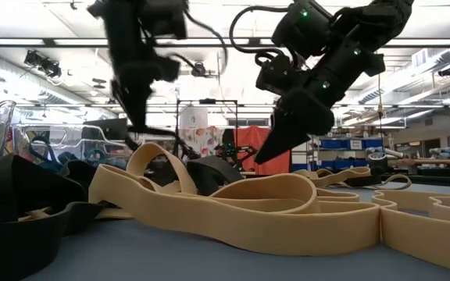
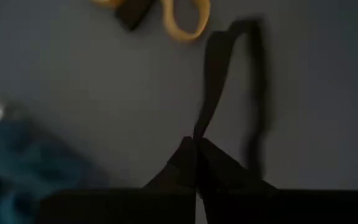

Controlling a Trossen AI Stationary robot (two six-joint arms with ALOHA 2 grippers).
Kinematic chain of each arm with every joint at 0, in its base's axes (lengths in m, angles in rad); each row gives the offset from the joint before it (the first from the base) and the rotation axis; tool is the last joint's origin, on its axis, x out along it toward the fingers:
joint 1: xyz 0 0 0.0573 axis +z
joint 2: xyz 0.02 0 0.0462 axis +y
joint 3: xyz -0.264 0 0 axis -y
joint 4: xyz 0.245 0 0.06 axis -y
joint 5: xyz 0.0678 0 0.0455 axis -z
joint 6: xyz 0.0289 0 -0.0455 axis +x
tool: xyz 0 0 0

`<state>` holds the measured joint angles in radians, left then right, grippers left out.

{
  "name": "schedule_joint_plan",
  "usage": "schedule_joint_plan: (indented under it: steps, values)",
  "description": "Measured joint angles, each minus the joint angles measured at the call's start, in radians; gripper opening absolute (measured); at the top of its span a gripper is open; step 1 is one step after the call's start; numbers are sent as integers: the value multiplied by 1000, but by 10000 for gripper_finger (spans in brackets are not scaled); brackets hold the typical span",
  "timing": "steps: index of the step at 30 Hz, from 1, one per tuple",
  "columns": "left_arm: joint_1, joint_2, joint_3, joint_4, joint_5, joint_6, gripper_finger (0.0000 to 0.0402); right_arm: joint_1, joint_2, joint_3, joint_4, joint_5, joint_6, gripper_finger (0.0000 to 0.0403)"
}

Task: Sort rubber bands into baskets
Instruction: Put the black rubber band into the bottom left transparent bin

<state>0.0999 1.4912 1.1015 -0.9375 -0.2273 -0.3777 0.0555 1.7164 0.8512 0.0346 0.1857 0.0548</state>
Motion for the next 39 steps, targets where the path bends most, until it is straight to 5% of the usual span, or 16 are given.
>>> schedule_joint_plan:
  steps: [4, 13, 19, 26, 39]
  values:
    - [-57, -123, 0, -123, 17, -83, 9, -1, 0, -4, 3, 18, 2, 174]
    - [-222, -381, 1, -372, 353, -322, 9, -5, 0, -4, 49, 19, 21, 174]
    - [-368, -500, 1, -437, 396, -533, 9, -5, 0, -4, 49, 19, 21, 174]
    - [-496, -495, -13, -481, 429, -662, 10, -5, 0, -4, 47, 3, 21, 174]
    - [-657, -415, -211, -328, 852, -856, 10, -5, 0, -4, 48, 2, 21, 174]
